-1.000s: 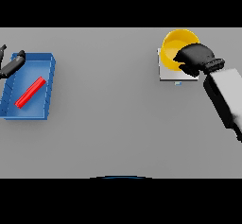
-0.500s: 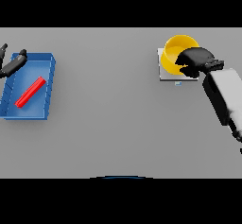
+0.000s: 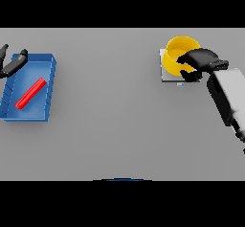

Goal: Pick up the red beaker and tilt it to pour out 1 green nut into yellow bowl. Pick up the yellow bowl and place it on the metallic measuring scale.

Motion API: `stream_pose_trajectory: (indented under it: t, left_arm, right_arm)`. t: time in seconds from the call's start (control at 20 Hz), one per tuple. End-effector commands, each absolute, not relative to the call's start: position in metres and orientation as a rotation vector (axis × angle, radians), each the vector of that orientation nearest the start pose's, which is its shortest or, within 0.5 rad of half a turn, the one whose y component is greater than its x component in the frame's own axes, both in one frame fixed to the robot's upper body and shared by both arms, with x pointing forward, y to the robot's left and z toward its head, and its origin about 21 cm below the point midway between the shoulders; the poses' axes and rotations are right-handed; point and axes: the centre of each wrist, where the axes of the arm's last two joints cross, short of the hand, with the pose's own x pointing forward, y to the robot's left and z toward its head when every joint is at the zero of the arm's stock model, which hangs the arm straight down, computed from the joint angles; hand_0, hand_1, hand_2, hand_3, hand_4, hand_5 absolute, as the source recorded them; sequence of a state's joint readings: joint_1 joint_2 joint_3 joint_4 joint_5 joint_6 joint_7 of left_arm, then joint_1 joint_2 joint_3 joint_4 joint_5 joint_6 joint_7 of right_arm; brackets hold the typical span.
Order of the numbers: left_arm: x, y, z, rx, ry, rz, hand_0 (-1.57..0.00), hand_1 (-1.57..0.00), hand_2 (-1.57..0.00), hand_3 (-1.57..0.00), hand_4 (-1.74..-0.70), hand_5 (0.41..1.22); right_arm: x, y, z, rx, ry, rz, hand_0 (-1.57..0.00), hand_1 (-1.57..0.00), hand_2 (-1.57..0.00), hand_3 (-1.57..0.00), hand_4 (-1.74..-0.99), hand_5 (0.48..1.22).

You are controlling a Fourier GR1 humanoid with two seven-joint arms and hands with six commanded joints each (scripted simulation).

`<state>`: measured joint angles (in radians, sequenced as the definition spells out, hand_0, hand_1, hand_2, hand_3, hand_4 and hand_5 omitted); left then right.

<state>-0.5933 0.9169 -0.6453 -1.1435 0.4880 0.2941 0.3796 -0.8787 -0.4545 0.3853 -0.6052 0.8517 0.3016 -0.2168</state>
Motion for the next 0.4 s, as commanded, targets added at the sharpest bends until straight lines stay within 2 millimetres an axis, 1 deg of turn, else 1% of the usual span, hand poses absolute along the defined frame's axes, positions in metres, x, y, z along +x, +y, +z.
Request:
stream_pose_trajectory:
  t: [0.0, 0.05, 0.1, 0.15, 0.2, 0.35]
  left_arm:
    - [0.3481, 0.3399, 0.1031, 0.584, -1.1, -0.4, 0.0, 0.0, 0.0, 0.0, -0.72, 0.705]
    - [0.3473, 0.3416, 0.1015, 0.582, -1.097, -0.396, 0.0, 0.0, 0.0, 0.0, -0.72, 0.703]
    - [0.3486, 0.3418, 0.1044, 0.59, -1.093, -0.396, 0.0, 0.0, 0.0, 0.0, -0.72, 0.7]
    - [0.349, 0.3423, 0.1042, 0.589, -1.095, -0.394, 0.0, 0.0, 0.0, 0.0, -0.72, 0.699]
    - [0.3476, 0.3406, 0.1035, 0.584, -1.098, -0.397, 0.0, 0.0, 0.0, 0.0, -0.72, 0.697]
    - [0.3493, 0.3426, 0.1064, 0.592, -1.092, -0.391, 0.0, 0.0, 0.0, 0.0, -0.72, 0.693]
  right_arm:
    - [0.4335, -0.2636, 0.0747, -0.648, -1.06, 1.66, -0.19, -0.3, -0.45, -0.49, -1.485, 0.859]
    - [0.4341, -0.2629, 0.0723, -0.647, -1.058, 1.664, -0.15, -0.24, -0.37, -0.45, -1.469, 0.842]
    - [0.4352, -0.2641, 0.0747, -0.649, -1.051, 1.666, -0.12, -0.19, -0.31, -0.41, -1.456, 0.827]
    - [0.4353, -0.2615, 0.0731, -0.649, -1.035, 1.663, -0.1, -0.16, -0.25, -0.38, -1.442, 0.814]
    - [0.4354, -0.2635, 0.0731, -0.65, -1.018, 1.658, -0.08, -0.12, -0.2, -0.35, -1.431, 0.799]
    - [0.4343, -0.2658, 0.0727, -0.641, -1.004, 1.644, -0.04, -0.06, -0.1, -0.27, -1.41, 0.759]
